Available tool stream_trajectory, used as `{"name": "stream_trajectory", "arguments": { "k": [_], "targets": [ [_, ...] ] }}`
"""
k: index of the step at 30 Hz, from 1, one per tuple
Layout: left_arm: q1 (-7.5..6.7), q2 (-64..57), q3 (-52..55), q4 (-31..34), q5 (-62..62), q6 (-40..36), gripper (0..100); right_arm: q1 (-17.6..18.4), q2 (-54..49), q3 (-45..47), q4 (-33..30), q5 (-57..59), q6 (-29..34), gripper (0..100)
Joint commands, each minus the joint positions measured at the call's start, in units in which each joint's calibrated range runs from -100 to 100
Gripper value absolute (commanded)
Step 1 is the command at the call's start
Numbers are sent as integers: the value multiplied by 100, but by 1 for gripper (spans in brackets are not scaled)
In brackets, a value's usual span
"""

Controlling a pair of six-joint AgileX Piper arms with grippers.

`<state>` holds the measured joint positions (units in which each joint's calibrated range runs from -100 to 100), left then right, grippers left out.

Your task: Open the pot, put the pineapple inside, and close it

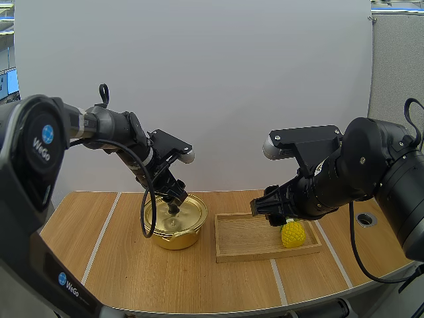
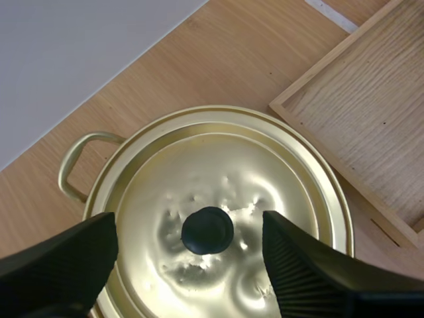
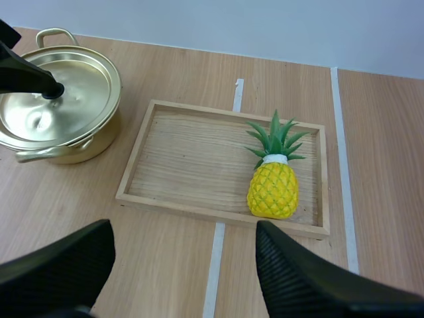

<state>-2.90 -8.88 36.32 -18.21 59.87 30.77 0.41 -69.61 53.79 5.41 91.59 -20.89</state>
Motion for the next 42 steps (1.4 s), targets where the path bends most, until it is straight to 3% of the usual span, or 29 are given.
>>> {"name": "stream_trajectory", "arguments": {
  "k": [1, 26, 27, 28, 33, 42],
  "targets": [
    [-17, 392, -111, -273, -22, 48, 100, -24, -19, -38, 28, -130, -31, 100],
    [-17, 839, -123, -385, -188, 139, 100, -24, -19, -38, 28, -130, -31, 100],
    [-17, 839, -123, -385, -165, 139, 97, -24, -19, -38, 28, -130, -31, 100],
    [-17, 839, -123, -385, -123, 139, 77, -24, -19, -38, 28, -130, -31, 100],
    [-17, 839, -123, -385, -28, 139, 0, -24, -19, -38, 28, -130, -31, 100],
    [-17, 529, -303, -385, 347, 72, 0, -24, -19, -38, 28, -130, -31, 100]
  ]
}}
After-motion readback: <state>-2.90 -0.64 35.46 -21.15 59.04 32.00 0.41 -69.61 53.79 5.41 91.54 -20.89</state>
